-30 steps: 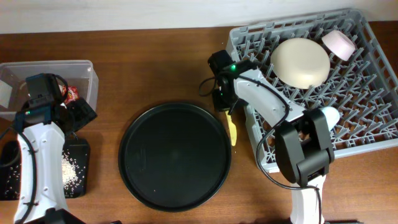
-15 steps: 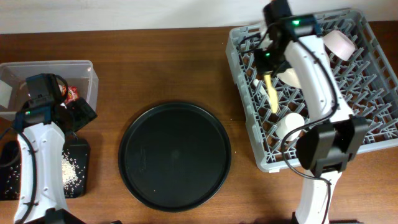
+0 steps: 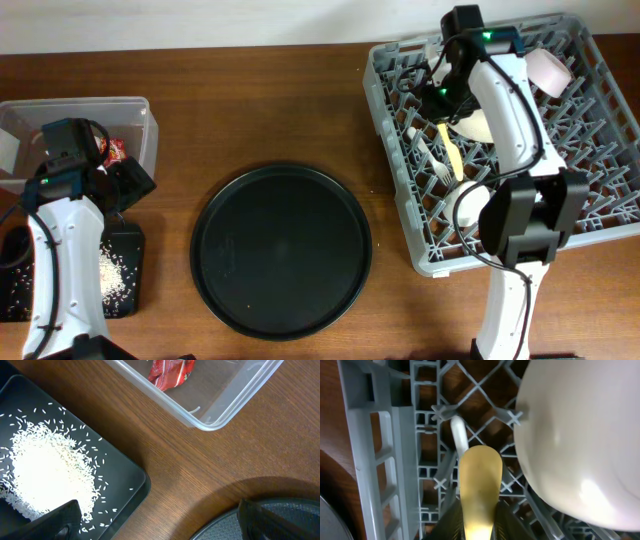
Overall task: Sort waste into correct bins and load items into the dishwasher rack
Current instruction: 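Lower the yellow spoon into the rack slot next to the fork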
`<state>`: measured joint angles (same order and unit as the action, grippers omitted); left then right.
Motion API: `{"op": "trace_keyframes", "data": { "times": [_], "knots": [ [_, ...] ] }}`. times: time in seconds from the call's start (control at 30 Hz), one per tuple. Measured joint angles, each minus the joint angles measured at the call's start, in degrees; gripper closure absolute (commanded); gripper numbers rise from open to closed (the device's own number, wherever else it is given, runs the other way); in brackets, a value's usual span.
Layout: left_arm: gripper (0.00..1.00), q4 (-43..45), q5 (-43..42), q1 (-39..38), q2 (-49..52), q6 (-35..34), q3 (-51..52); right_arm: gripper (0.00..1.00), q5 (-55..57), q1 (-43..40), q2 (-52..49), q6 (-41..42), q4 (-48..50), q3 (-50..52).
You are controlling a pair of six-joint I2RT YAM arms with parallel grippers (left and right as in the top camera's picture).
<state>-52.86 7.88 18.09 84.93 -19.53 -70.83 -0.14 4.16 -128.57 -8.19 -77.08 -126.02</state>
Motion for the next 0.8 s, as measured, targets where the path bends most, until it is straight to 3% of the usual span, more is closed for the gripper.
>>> {"op": "trace_keyframes", "data": {
  "times": [0.03,0.1,0.17,0.2,0.37,0.4,0.47,0.6,0.77,0.8],
  "knots": [
    [0.01,0.0,0.0,0.0,0.0,0.0,0.0,0.61,-0.2,0.1,-0.1,0.1,0.0,0.0],
    [0.01,0.0,0.0,0.0,0.0,0.0,0.0,0.48,-0.5,0.2,-0.1,-0.3,0.1,0.0],
    [0.01,0.0,0.0,0.0,0.0,0.0,0.0,0.25,-0.8,0.5,-0.1,-0.4,0.5,0.0],
    [0.01,0.0,0.0,0.0,0.0,0.0,0.0,0.25,-0.9,0.6,-0.1,-0.6,0.5,0.0],
    [0.01,0.0,0.0,0.0,0.0,0.0,0.0,0.47,-1.2,0.8,0.2,0.7,-3.4,0.0],
    [0.01,0.0,0.0,0.0,0.0,0.0,0.0,0.57,-1.6,0.9,0.6,1.3,-5.2,0.0],
    [0.01,0.0,0.0,0.0,0.0,0.0,0.0,0.93,-2.6,1.7,2.7,4.3,-10.4,0.0],
    [0.01,0.0,0.0,0.0,0.0,0.0,0.0,0.96,-8.9,3.3,5.4,6.9,-19.5,-0.1],
    [0.01,0.0,0.0,0.0,0.0,0.0,0.0,0.96,-9.2,7.2,5.4,11.3,-20.0,-0.1],
    [0.01,0.0,0.0,0.0,0.0,0.0,0.0,0.91,-8.7,8.3,5.4,12.3,-20.0,0.1]
  ]
}}
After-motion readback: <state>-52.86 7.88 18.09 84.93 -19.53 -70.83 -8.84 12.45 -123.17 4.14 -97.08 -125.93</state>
